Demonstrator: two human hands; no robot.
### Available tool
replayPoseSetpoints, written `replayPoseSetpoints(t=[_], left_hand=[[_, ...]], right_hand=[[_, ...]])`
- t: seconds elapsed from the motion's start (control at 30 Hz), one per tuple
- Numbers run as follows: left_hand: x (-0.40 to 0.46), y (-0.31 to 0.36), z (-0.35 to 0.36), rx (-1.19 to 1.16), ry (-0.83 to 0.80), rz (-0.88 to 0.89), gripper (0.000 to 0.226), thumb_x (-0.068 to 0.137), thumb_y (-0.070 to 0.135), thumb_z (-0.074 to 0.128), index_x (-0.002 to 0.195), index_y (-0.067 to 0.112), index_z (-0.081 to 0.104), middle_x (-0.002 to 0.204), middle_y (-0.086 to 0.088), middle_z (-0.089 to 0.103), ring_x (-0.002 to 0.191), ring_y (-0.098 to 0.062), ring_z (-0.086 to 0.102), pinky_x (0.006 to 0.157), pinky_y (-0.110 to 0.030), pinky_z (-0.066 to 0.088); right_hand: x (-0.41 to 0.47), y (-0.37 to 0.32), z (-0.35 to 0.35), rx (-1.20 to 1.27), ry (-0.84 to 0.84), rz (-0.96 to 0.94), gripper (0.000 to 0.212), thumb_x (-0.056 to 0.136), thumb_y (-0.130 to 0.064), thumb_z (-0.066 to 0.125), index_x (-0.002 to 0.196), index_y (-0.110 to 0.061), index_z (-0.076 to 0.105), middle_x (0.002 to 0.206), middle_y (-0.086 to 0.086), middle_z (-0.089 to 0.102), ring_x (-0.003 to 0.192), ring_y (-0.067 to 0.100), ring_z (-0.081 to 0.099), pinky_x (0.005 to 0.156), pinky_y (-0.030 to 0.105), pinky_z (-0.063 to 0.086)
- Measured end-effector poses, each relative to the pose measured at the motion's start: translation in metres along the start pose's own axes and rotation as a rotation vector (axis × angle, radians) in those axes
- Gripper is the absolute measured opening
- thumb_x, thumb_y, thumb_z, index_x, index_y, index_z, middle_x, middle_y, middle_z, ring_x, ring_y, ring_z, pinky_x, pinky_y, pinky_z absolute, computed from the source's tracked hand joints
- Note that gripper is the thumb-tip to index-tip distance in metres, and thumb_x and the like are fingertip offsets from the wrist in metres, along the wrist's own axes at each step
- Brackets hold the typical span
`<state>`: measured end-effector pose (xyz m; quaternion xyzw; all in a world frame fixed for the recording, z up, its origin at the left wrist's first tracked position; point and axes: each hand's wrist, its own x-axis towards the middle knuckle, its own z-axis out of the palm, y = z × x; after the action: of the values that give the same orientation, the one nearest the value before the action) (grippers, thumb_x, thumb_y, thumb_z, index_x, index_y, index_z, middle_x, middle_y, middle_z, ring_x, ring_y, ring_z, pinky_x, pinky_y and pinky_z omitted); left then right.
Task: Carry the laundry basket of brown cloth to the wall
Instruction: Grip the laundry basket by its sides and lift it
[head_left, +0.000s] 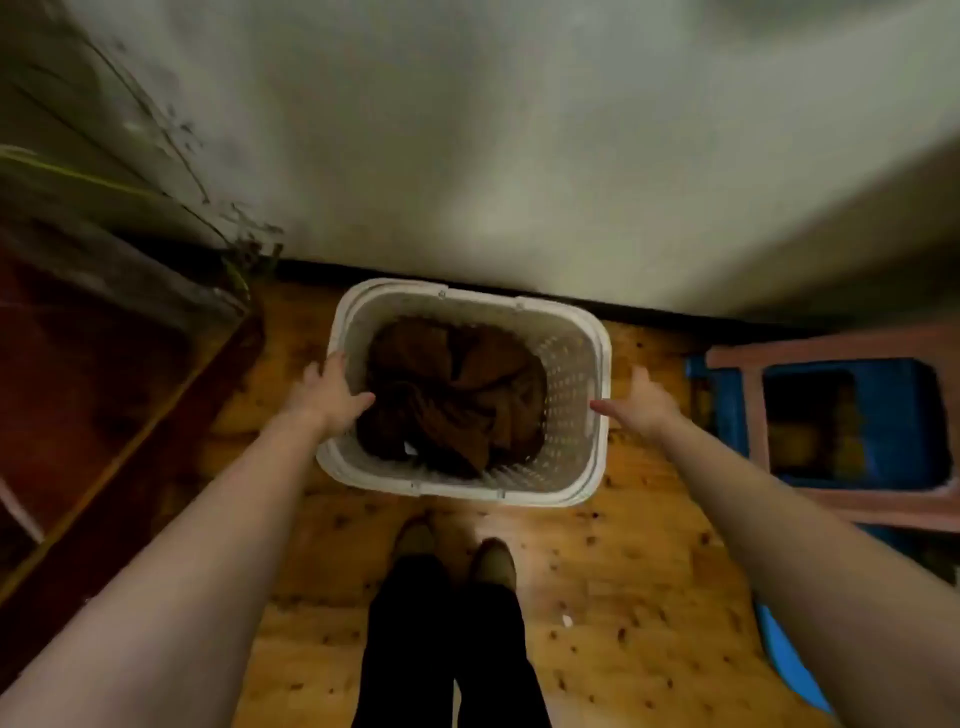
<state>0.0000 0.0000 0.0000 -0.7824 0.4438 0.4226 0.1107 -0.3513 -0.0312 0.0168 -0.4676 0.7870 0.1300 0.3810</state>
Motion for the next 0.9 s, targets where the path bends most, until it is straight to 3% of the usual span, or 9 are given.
replayPoseSetpoints(t=[0.17,0.33,0.43,0.5,0.53,0.6,0.7,0.83,0.9], left_hand=[[0.044,-0.024,0.038,-0.015,0.059,-0.053,0.091,0.091,0.036,0.058,0.156,0.024,-0.005,0.160,-0.019,0.021,0.142,-0.043,0.031,0.114,-0.050,0.030],[0.078,-0.022,0.044,-0.145,0.151,0.024,0.091,0.092,0.022,0.057,0.154,0.035,-0.009,0.157,-0.020,0.028,0.135,-0.045,0.041,0.109,-0.055,0.037],[0.096,-0.017,0.046,-0.327,0.268,0.052,0.086,0.091,0.013,0.058,0.154,0.030,0.001,0.150,-0.020,0.039,0.130,-0.042,0.048,0.104,-0.052,0.041],[0.107,-0.018,0.048,-0.362,0.289,0.012,0.067,0.093,0.014,0.055,0.150,0.018,0.019,0.140,-0.022,0.049,0.120,-0.044,0.054,0.089,-0.048,0.046],[0.111,-0.022,0.050,-0.349,0.279,-0.019,0.056,0.094,0.016,0.053,0.144,0.013,0.028,0.133,-0.022,0.053,0.115,-0.044,0.056,0.081,-0.045,0.046],[0.117,-0.028,0.054,-0.350,0.257,-0.077,0.041,0.095,0.018,0.051,0.133,0.008,0.039,0.121,-0.023,0.058,0.106,-0.044,0.060,0.075,-0.045,0.048],[0.123,-0.037,0.060,-0.486,0.241,-0.109,0.037,0.095,0.022,0.050,0.124,-0.001,0.054,0.092,-0.023,0.064,0.083,-0.039,0.063,0.072,-0.041,0.051],[0.129,-0.036,0.057,-0.539,0.246,-0.164,0.048,0.094,0.034,0.052,0.115,-0.007,0.063,0.102,-0.032,0.067,0.096,-0.047,0.065,0.073,-0.039,0.046],[0.130,-0.034,0.056,-0.550,0.247,-0.185,0.053,0.093,0.038,0.052,0.113,-0.009,0.064,0.088,-0.027,0.064,0.087,-0.043,0.064,0.066,-0.037,0.045]], right_hand=[[0.049,0.006,0.031,0.145,0.000,0.148,0.094,0.075,-0.029,0.077,0.147,-0.003,0.023,0.150,0.019,0.037,0.133,0.039,0.040,0.102,0.047,0.042],[0.078,0.010,0.049,0.470,-0.046,0.183,0.069,0.082,-0.026,0.070,0.138,0.002,0.041,0.142,0.019,0.048,0.129,0.038,0.046,0.092,0.041,0.041],[0.091,0.010,0.057,0.580,-0.044,0.205,0.055,0.085,-0.025,0.067,0.128,0.005,0.052,0.121,0.022,0.060,0.107,0.034,0.060,0.087,0.041,0.045],[0.099,0.008,0.062,0.659,-0.023,0.210,0.022,0.087,-0.016,0.064,0.094,0.005,0.059,0.080,0.021,0.060,0.059,0.022,0.062,0.064,0.034,0.047],[0.103,0.008,0.065,0.683,-0.003,0.230,0.018,0.088,-0.012,0.062,0.078,0.001,0.056,0.066,0.016,0.053,0.042,0.018,0.053,0.054,0.031,0.041],[0.106,0.010,0.070,0.723,0.025,0.267,0.029,0.090,-0.010,0.059,0.064,-0.004,0.047,0.058,0.012,0.046,0.039,0.020,0.043,0.048,0.030,0.034],[0.109,0.019,0.077,0.785,0.040,0.307,0.033,0.091,-0.013,0.058,0.062,-0.006,0.044,0.055,0.012,0.042,0.030,0.017,0.040,0.035,0.027,0.035],[0.117,0.026,0.080,0.788,0.002,0.317,0.037,0.089,-0.026,0.062,0.062,-0.005,0.045,0.053,0.012,0.046,0.021,0.015,0.041,0.031,0.023,0.038],[0.118,0.027,0.081,0.768,0.020,0.306,0.039,0.087,-0.033,0.063,0.066,-0.005,0.047,0.052,0.011,0.045,0.030,0.021,0.043,0.037,0.028,0.038]])
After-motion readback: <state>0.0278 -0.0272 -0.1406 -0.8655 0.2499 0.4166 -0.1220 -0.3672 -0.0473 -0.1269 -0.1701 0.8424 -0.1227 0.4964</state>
